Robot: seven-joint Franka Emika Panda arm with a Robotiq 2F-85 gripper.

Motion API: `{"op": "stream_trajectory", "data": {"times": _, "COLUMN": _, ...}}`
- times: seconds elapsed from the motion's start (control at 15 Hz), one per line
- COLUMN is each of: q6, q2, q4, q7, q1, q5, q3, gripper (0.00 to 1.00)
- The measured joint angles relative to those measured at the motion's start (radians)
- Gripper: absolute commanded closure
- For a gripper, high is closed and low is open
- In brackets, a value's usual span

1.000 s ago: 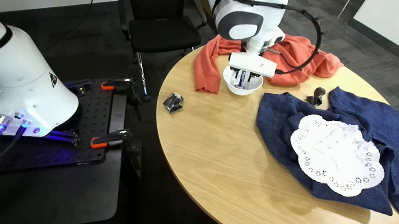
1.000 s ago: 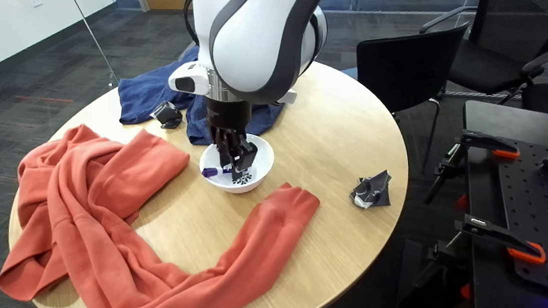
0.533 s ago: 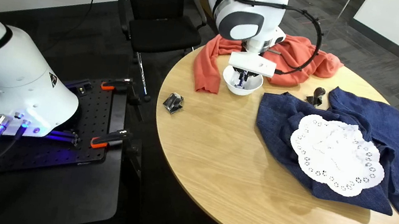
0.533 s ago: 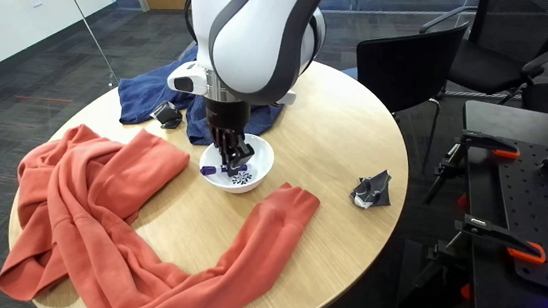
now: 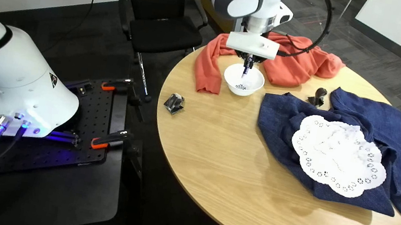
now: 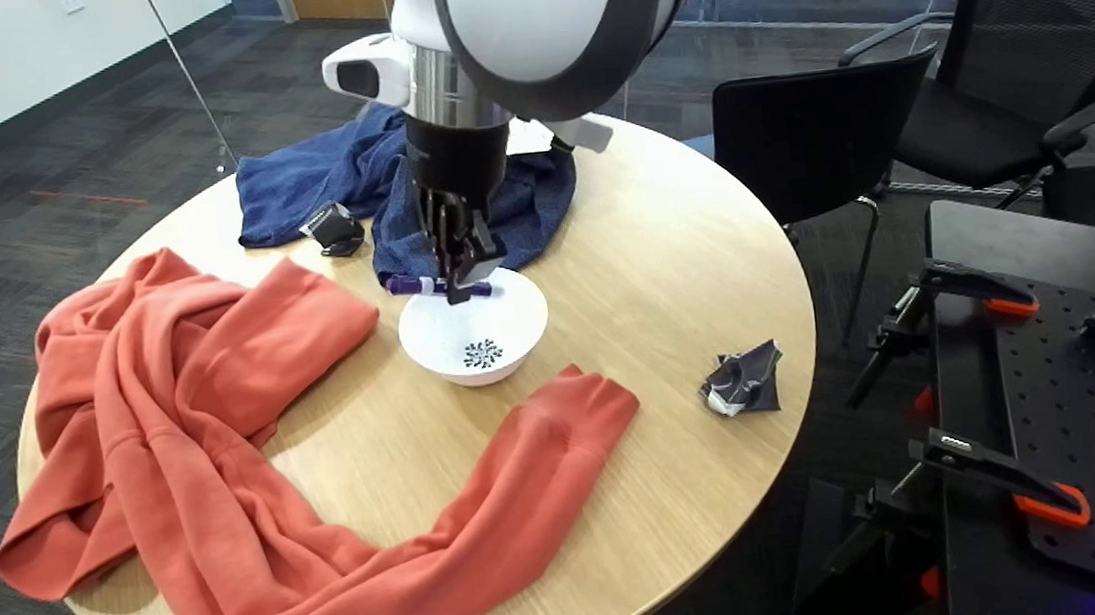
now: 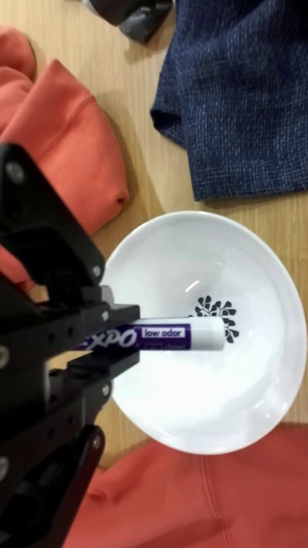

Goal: Remove the marker from the bowl

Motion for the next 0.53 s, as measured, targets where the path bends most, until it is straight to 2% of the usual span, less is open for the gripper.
{"op": "stream_trajectory", "data": {"times": 0.53, "q6": 0.035, "q2": -0.303, "q4": -0.241, "q7": 0.200, "q1": -0.007, "q5": 0.005, "q3": -0.033, "gripper": 0.95}}
